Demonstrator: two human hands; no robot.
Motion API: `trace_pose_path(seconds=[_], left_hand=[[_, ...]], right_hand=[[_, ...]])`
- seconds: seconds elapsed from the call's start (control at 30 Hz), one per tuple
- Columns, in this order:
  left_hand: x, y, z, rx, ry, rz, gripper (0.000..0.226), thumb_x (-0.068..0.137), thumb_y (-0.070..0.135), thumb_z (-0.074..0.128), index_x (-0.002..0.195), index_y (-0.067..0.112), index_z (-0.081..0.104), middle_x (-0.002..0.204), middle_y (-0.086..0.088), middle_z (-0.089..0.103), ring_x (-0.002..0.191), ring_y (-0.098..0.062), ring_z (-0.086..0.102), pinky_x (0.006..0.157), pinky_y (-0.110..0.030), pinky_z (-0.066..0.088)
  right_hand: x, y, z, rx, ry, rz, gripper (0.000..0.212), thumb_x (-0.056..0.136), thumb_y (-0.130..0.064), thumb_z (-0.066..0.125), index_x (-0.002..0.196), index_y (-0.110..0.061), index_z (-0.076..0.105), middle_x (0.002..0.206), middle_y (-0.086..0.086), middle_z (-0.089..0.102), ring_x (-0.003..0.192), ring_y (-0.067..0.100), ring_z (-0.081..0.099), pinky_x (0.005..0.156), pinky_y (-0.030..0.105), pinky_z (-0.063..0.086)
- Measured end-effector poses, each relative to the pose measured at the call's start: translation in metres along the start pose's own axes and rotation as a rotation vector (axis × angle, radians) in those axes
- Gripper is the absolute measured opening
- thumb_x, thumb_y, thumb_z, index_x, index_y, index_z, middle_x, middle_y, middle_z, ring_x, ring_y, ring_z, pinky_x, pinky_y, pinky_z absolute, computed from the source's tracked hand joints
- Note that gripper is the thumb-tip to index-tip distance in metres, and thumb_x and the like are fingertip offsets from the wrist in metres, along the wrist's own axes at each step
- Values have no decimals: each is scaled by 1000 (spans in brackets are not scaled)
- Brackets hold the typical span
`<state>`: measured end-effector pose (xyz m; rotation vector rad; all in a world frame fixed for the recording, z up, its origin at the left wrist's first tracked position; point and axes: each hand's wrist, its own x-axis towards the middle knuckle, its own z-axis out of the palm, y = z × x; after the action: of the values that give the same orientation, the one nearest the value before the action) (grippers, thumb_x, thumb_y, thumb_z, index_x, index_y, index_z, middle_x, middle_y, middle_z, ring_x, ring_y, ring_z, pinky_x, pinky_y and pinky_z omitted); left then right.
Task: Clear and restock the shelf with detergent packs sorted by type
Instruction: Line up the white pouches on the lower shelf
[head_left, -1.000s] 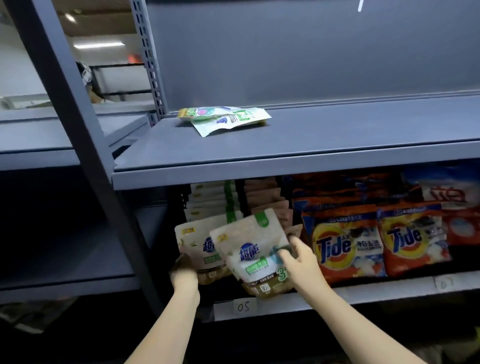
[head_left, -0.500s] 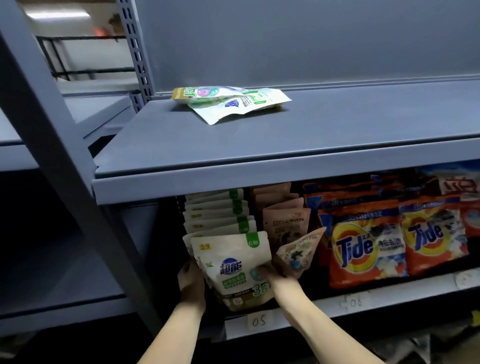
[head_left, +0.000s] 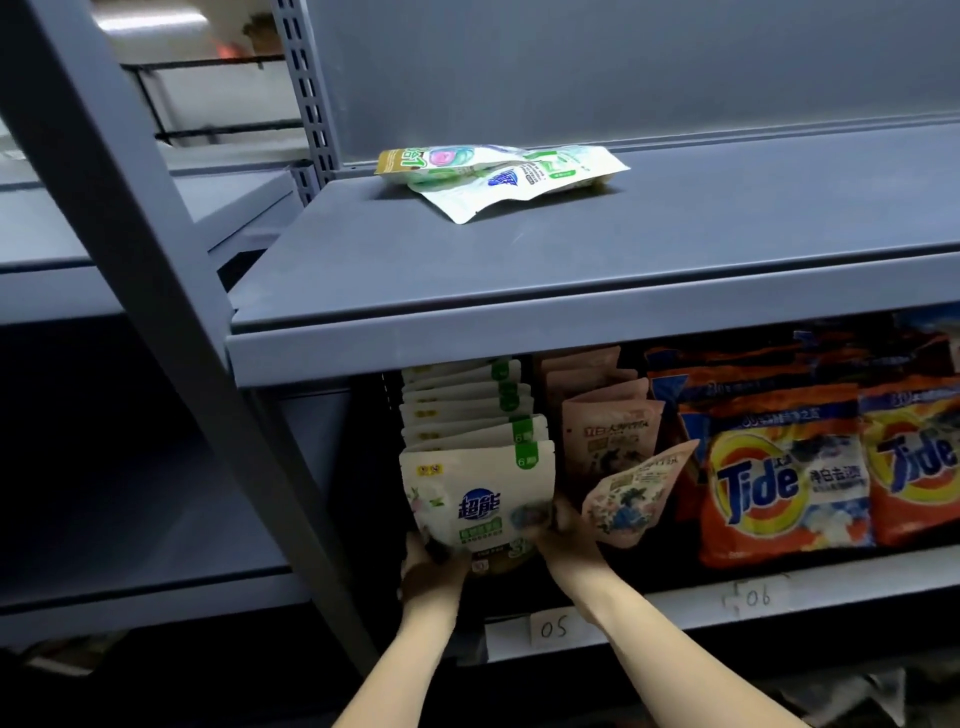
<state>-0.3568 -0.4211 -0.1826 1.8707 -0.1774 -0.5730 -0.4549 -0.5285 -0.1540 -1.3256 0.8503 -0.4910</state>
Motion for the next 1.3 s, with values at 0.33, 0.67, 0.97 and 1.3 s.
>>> trace_pose_path(seconds=[0.33, 0.67, 0.97, 1.3], left_hand=[[11, -3, 7, 139, -29, 138, 74, 68, 31, 81, 130, 28, 40, 130, -3, 54, 120, -27, 51, 98, -44, 44], [6, -6, 7, 450, 98, 82, 84, 74, 58, 69, 136, 12, 37, 139, -9, 45, 131, -29, 38, 104, -46, 34], [-9, 6, 4, 412, 111, 28, 74, 74, 50, 73, 126, 8, 41, 131, -14, 50, 123, -34, 45, 96, -44, 43], [-64, 38, -4, 612, 140, 73, 48, 84, 49, 56, 121, 19, 46, 121, -7, 59, 111, -31, 56, 94, -42, 45]], right_hand=[[15, 17, 4, -208, 44, -76, 57, 80, 9, 61, 131, -8, 41, 118, -1, 48, 115, 10, 43, 93, 16, 34], [12, 35, 3, -375, 107, -76, 60, 81, -1, 64, 136, -11, 40, 140, 6, 44, 132, 20, 39, 105, 22, 31], [-3, 33, -14, -641, 21, -112, 44, 87, -10, 55, 129, -10, 45, 127, 9, 52, 119, 27, 50, 92, 25, 42], [-40, -1, -45, -745, -161, -128, 47, 88, -13, 57, 133, -6, 44, 129, 11, 53, 122, 28, 50, 98, 27, 40]])
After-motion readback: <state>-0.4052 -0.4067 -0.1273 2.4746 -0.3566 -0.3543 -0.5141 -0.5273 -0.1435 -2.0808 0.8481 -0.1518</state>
